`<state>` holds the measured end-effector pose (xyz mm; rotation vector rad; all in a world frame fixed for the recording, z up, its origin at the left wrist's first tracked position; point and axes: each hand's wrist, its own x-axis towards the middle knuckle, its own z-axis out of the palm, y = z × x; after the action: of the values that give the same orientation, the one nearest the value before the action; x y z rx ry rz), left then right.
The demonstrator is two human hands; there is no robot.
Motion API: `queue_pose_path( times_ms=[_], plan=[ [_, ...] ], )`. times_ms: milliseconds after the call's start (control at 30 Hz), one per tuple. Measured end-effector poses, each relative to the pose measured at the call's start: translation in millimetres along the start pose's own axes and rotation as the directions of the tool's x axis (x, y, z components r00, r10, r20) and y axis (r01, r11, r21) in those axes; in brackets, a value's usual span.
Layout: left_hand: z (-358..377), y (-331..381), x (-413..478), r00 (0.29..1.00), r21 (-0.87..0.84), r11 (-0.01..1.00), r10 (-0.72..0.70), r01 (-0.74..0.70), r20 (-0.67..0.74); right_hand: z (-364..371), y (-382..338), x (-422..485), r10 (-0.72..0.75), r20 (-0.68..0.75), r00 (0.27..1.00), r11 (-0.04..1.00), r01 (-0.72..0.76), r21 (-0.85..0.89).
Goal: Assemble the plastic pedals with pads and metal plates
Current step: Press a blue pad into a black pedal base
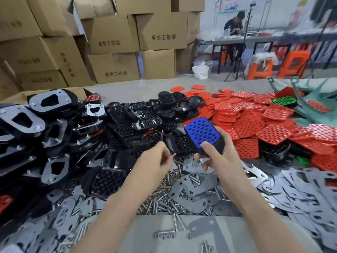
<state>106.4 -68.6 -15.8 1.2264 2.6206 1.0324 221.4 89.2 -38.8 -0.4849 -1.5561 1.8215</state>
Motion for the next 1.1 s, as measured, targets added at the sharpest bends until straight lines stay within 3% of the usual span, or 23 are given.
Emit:
queue_pose_path(
  times_ms=[100,167,367,667,900,967,1033,1100],
  plan=[
    [3,20,8,0.984,-0.43,0.902,-0.104,0.032,-0.146,-2,4,1,-0.039,-0.03,0.999,0.988,0.034,-0.148],
    [10,37,13,0.985,-0.571,0.821,-0.082,-0.02,-0.152,-2,8,1,-0.118,-0.041,0.992,0.954,0.101,-0.283],
    [33,59,19,0.99,-0.571,0.819,-0.035,-0.05,-0.137,-1,16,1,-0.197,0.022,0.98,0.883,0.187,-0.43],
    [35,62,25,0.962,-0.284,0.937,0.138,-0.203,-0.233,-2,14,-5,-0.253,0.113,0.961,0.789,0.272,-0.551],
    [41,66,24,0.962,-0.162,0.967,0.16,-0.198,-0.221,-2,18,-8,-0.236,0.184,0.954,0.713,0.299,-0.634],
    [40,64,25,0.979,-0.283,0.95,0.081,-0.133,-0.186,-1,17,-8,-0.245,0.185,0.952,0.734,0.307,-0.606],
    [35,59,29,0.995,-0.501,0.865,-0.043,-0.009,-0.093,1,15,-6,-0.249,0.176,0.952,0.771,0.305,-0.559],
    [32,53,31,0.993,-0.562,0.825,-0.104,0.053,-0.06,5,13,-7,-0.25,0.199,0.948,0.779,0.319,-0.539]
  ],
)
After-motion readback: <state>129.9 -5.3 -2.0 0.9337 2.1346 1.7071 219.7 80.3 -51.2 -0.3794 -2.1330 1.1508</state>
